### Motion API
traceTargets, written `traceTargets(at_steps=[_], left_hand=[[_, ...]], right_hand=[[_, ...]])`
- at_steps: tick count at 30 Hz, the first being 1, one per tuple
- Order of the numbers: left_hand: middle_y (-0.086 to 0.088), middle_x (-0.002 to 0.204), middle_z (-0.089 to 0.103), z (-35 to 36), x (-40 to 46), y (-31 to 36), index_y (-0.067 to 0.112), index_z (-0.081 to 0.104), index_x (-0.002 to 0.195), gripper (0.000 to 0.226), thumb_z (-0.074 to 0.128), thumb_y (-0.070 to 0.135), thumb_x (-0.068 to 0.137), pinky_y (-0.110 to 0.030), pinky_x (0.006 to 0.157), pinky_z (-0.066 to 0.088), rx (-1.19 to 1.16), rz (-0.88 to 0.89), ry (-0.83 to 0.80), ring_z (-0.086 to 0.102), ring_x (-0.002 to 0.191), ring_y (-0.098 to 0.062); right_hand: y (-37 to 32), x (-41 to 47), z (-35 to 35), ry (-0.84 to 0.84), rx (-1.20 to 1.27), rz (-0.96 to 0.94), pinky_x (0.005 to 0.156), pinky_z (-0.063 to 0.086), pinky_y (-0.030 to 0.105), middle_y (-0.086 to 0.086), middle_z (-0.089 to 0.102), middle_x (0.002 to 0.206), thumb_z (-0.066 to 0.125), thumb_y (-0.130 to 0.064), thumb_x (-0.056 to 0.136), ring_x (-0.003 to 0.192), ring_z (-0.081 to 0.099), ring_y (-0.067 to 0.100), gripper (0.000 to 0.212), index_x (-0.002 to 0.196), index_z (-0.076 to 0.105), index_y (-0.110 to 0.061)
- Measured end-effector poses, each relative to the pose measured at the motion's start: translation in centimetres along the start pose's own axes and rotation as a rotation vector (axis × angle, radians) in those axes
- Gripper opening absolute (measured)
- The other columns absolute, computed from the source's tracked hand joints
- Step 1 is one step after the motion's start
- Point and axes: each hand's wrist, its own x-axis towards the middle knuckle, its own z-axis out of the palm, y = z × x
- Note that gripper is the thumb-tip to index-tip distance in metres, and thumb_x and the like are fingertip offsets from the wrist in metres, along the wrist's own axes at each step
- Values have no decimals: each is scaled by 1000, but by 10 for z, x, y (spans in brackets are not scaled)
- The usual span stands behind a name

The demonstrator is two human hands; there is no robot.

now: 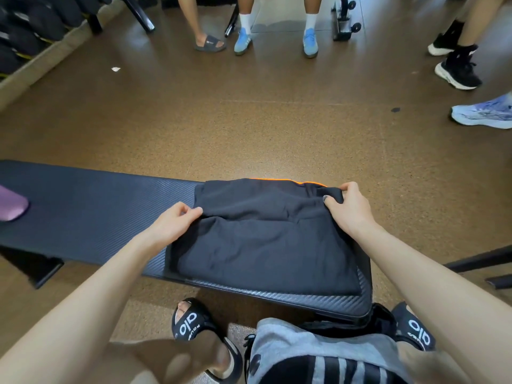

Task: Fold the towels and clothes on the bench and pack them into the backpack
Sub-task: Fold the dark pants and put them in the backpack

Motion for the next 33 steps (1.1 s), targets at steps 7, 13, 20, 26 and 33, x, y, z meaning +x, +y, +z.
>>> traceTargets(at_steps=[7,13,20,26,33], left_hand=[[2,80,58,8,-11,-18,18,57,82,16,66,25,93,-33,66,34,-124,-19,90,48,78,-18],[8,94,63,19,-28,-23,19,59,96,31,62,50,95,-29,71,40,-86,-44,93,58,90,-13],[2,94,67,22,-35,-22,17,58,90,13,66,26,93,-29,66,39,-93,-26,129,58,83,-13],[-1,97,64,19,-30,-23,15,56,100,27,69,34,86,-37,76,44,153,-92,43,60,90,-21],[-9,160,28,10,25,12,25,13,160,98,71,47,84,-45,114,34,361,160,79,32,146,-29]], right_hand=[[2,-5,-3,8,-7,-45,91,43,36,4,62,129,55,-16,94,115,56,28,39,132,44,-18],[-2,-8,2,30,-70,-97,91,47,41,6,65,120,53,-17,96,109,59,33,33,128,46,-19],[-1,-9,3,85,-61,-142,83,47,40,0,65,108,53,-18,96,98,59,30,24,119,49,-22],[-5,-5,10,45,-215,-141,91,45,41,8,59,128,56,-16,93,115,56,33,36,129,49,-15],[-29,10,8,-90,-454,-196,107,37,44,9,51,142,59,-30,86,134,40,34,71,151,33,-20]])
